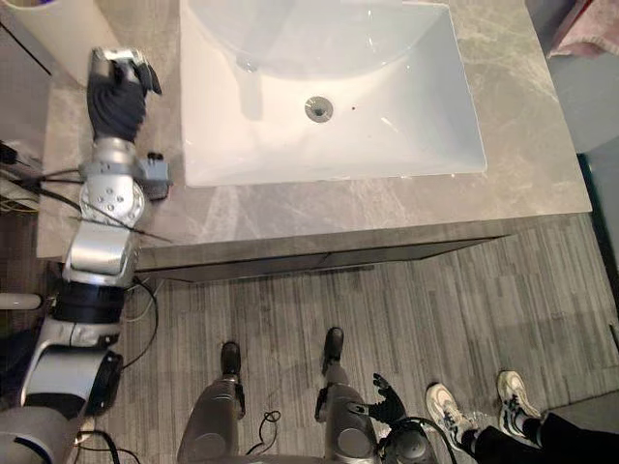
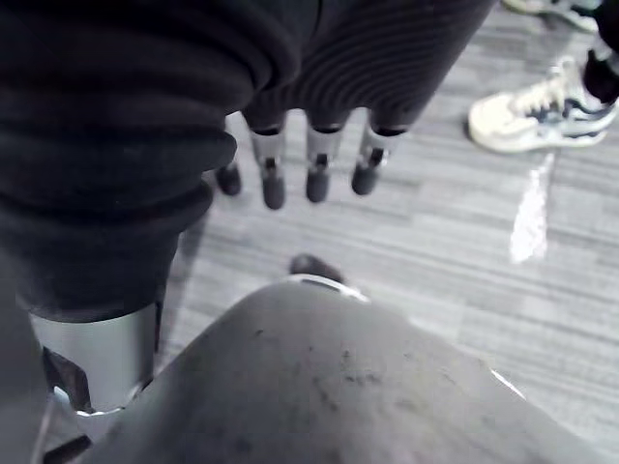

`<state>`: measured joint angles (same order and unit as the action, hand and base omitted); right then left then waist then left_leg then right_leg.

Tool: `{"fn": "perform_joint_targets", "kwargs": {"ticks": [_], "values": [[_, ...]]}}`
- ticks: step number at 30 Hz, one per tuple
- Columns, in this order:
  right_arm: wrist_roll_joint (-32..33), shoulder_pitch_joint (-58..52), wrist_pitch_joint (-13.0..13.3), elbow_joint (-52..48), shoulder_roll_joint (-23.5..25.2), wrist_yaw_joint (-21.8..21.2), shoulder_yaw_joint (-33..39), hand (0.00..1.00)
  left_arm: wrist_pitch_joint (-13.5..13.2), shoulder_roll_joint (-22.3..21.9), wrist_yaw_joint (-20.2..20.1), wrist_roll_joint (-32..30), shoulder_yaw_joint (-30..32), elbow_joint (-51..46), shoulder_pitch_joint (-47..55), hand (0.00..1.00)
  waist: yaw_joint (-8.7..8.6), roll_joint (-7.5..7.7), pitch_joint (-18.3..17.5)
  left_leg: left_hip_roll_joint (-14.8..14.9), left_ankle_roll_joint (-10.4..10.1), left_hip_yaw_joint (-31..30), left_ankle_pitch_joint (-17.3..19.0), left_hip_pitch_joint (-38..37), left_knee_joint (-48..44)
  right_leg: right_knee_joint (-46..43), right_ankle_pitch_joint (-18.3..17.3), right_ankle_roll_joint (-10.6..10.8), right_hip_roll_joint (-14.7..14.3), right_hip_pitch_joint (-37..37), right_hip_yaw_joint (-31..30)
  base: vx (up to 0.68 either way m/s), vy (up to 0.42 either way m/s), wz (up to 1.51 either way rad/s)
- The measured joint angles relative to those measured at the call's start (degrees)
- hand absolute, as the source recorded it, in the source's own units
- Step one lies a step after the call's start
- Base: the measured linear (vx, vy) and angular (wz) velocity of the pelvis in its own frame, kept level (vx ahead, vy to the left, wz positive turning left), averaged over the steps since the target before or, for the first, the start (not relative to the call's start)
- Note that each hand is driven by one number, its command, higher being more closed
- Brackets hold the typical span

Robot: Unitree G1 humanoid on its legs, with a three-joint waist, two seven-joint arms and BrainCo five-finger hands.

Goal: Organize washtable

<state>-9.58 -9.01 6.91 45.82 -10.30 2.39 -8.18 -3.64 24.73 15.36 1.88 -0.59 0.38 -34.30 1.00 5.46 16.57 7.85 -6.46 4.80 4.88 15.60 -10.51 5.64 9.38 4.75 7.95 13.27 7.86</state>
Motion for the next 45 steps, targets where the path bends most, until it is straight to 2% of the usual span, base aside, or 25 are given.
{"fn": "perform_joint_targets", "kwargs": {"ticks": [3,6,9,11,12,15,16,18,20,21,24,26,28,31,32,33,35,36,38,40,42,45], "values": [[0.0,-0.1,-0.6,2.4,-0.1,0.0,2.0,0.00,-0.9,-1.4,-1.9,1.3,1.2,-6.2,9.0,1.00,0.11,-1.83,-2.7,0.0,0.0,-0.1,0.0,-1.2,0.9,0.0,-0.7,0.4,0.0,-0.9,0.1,0.05,-0.013,0.04],[0.0,-0.5,-1.0,4.9,-0.1,-0.2,4.2,0.00,-2.8,-2.6,-5.2,4.0,1.4,-12.6,17.7,1.00,1.19,-3.65,-5.1,0.0,0.0,-0.2,0.0,-4.9,2.6,0.0,-1.7,0.7,-0.1,-4.0,0.4,0.06,-0.010,0.04],[-0.1,-0.5,-1.2,7.1,-0.1,-0.5,5.3,0.00,-4.5,-3.4,-6.7,4.8,2.7,-13.7,22.6,1.00,1.68,-4.69,-7.4,0.0,0.0,-1.4,0.0,-7.1,3.7,0.0,-2.4,0.2,-0.1,-6.6,2.1,0.04,-0.010,0.19],[-0.1,-0.5,-1.4,8.8,-0.1,-1.0,5.6,0.00,-4.5,-4.0,-6.7,5.3,5.7,-13.7,27.3,1.00,1.94,-4.86,-9.8,0.0,0.0,-1.6,0.0,-8.5,4.3,0.0,-2.9,0.0,-0.2,-7.9,2.9,0.03,-0.005,0.16],[-0.1,-0.7,-1.8,9.4,0.1,-1.3,5.7,0.00,-4.5,-4.2,-6.7,5.3,7.2,-13.7,29.5,1.00,2.60,-4.80,-11.0,0.0,0.0,-1.7,0.0,-8.9,4.5,0.0,-2.9,0.0,-0.2,-8.3,3.0,0.02,-0.002,0.03],[0.0,-1.1,-2.2,9.5,0.4,-1.4,6.2,0.00,-4.9,-5.7,-6.5,5.4,11.5,-13.8,34.1,1.00,3.12,-4.78,-11.9,-0.1,0.0,-2.5,0.0,-10.6,4.7,0.0,-3.3,-0.1,-0.1,-10.2,3.5,0.01,0.000,0.13],[0.0,-1.8,-2.3,9.5,0.8,-1.4,6.5,0.00,-5.8,-8.4,-6.4,5.8,15.6,-13.9,38.4,1.00,3.16,-4.65,-12.8,-0.2,0.0,-3.2,0.0,-11.3,4.8,0.0,-3.8,0.1,0.0,-11.5,4.5,-0.01,0.001,0.27],[0.0,-2.3,-2.4,9.6,1.0,-1.4,6.6,0.00,-6.0,-11.0,-6.2,7.4,18.8,-13.8,42.3,1.00,3.40,-4.49,-13.9,-0.2,0.0,-3.5,0.0,-11.6,4.8,0.0,-4.1,0.2,0.0,-12.2,5.0,0.00,-0.002,0.19],[0.0,-3.0,-2.4,9.6,1.0,-1.4,6.6,0.00,-6.3,-13.7,-5.7,8.9,21.5,-13.6,46.7,1.00,4.55,-4.42,-14.9,-0.2,0.0,-3.6,0.0,-12.1,4.8,0.0,-4.2,0.2,0.0,-12.8,5.2,0.00,-0.006,0.09],[0.1,-3.5,-2.4,9.6,1.1,-1.4,6.7,0.00,-7.0,-15.8,-5.3,9.1,23.2,-12.4,48.9,0.00,5.01,-4.47,-15.2,-0.3,0.0,-4.1,0.0,-12.6,4.7,0.0,-4.3,0.2,0.1,-13.8,5.8,-0.01,-0.004,0.21],[0.1,-5.1,-2.4,9.6,1.9,-1.4,7.7,0.00,-7.6,-21.9,-5.1,11.2,28.3,-5.5,51.8,0.00,5.96,-4.39,-15.8,-0.5,0.1,-6.4,0.1,-12.6,4.0,-0.2,-5.3,1.1,0.3,-16.2,8.3,-0.05,-0.016,0.46],[-0.1,-5.4,-2.5,9.6,2.0,-1.4,7.8,0.00,-7.2,-25.7,-3.8,11.6,30.8,4.2,53.4,0.00,6.23,-4.40,-15.9,-0.3,0.3,-8.5,0.2,-12.7,3.5,-3.9,-7.7,1.0,0.5,-16.6,10.8,-0.05,-0.016,0.56],[-0.4,-5.4,-2.5,9.6,2.5,-1.4,7.6,0.00,-6.0,-26.5,-3.8,11.6,31.4,12.2,54.0,0.00,6.37,-4.48,-15.8,-0.3,0.3,-10.6,0.3,-12.2,2.5,-7.2,-9.8,1.1,0.9,-16.7,12.9,-0.05,-0.021,0.66],[-1.4,-5.1,-2.4,9.4,3.0,-1.2,6.3,0.00,-4.8,-26.5,-3.8,11.4,31.5,26.2,53.3,0.00,6.28,-3.55,-15.4,-0.5,0.7,-12.8,0.5,-11.0,-0.1,-12.0,-13.2,1.3,1.7,-16.8,16.0,-0.06,-0.024,0.56],[-1.6,-4.9,-2.4,9.3,3.1,-1.1,6.1,0.00,-4.3,-26.5,-3.7,10.7,31.6,29.0,53.0,0.00,6.16,-3.44,-15.4,-0.2,1.4,-12.1,0.9,-10.5,-0.8,-12.7,-13.7,1.4,2.0,-16.7,16.7,-0.11,-0.025,0.58],[-1.7,-4.6,-2.4,8.7,3.2,-0.8,6.3,0.00,-2.9,-26.9,-3.3,8.1,32.3,36.7,51.3,0.00,5.96,-3.52,-15.3,2.6,3.4,-4.9,1.9,-9.1,-2.5,-13.1,-14.0,1.6,2.3,-16.6,18.1,-0.11,-0.024,0.44],[-1.7,-4.3,-2.5,8.8,3.2,0.1,6.6,0.00,-1.4,-27.9,-2.9,6.2,32.8,43.7,50.5,0.00,5.98,-3.59,-15.3,5.7,3.4,3.1,1.9,-9.1,-2.4,-13.1,-14.0,1.6,2.7,-16.0,18.2,-0.06,0.001,0.26],[-1.7,-4.1,-2.5,8.9,3.3,0.2,7.1,0.00,-0.7,-28.7,-3.0,5.7,33.1,46.7,50.7,0.00,6.14,-3.76,-15.1,6.1,3.2,4.3,2.0,-9.3,-2.6,-13.0,-14.1,1.6,3.0,-15.7,17.4,0.01,0.056,-0.05],[-1.6,-3.7,-2.5,9.4,3.3,0.2,7.9,0.00,-0.1,-29.3,-4.0,5.1,34.8,50.2,51.2,0.00,6.21,-4.09,-15.0,6.0,2.6,2.6,2.4,-9.1,-3.7,-12.7,-14.0,1.6,2.4,-15.7,15.8,0.01,0.051,-0.22],[-1.5,-3.6,-2.5,10.1,3.2,0.2,8.8,0.00,0.2,-29.0,-4.4,4.6,35.1,52.9,51.4,0.00,6.25,-4.62,-15.0,4.6,-0.5,-5.2,3.8,-7.5,-7.4,-11.5,-13.4,1.5,0.6,-15.8,13.9,0.01,0.056,-0.36],[-1.1,-2.8,-2.5,11.6,3.6,0.3,9.9,0.00,0.3,-28.2,-5.4,4.6,34.9,54.0,50.4,0.00,5.97,-4.53,-15.0,4.1,-1.9,-7.8,4.6,-6.6,-8.9,-10.6,-12.9,1.7,0.0,-15.7,13.4,0.04,0.053,-0.20],[0.1,-2.4,-2.9,11.9,3.7,0.1,12.0,0.00,0.5,-27.7,-6.8,4.1,33.9,54.5,46.4,0.00,5.99,-4.83,-15.0,4.1,-2.2,-6.1,5.2,-4.1,-11.0,-10.3,-11.3,1.7,0.2,-12.7,11.2,0.05,0.072,-0.37]]}}
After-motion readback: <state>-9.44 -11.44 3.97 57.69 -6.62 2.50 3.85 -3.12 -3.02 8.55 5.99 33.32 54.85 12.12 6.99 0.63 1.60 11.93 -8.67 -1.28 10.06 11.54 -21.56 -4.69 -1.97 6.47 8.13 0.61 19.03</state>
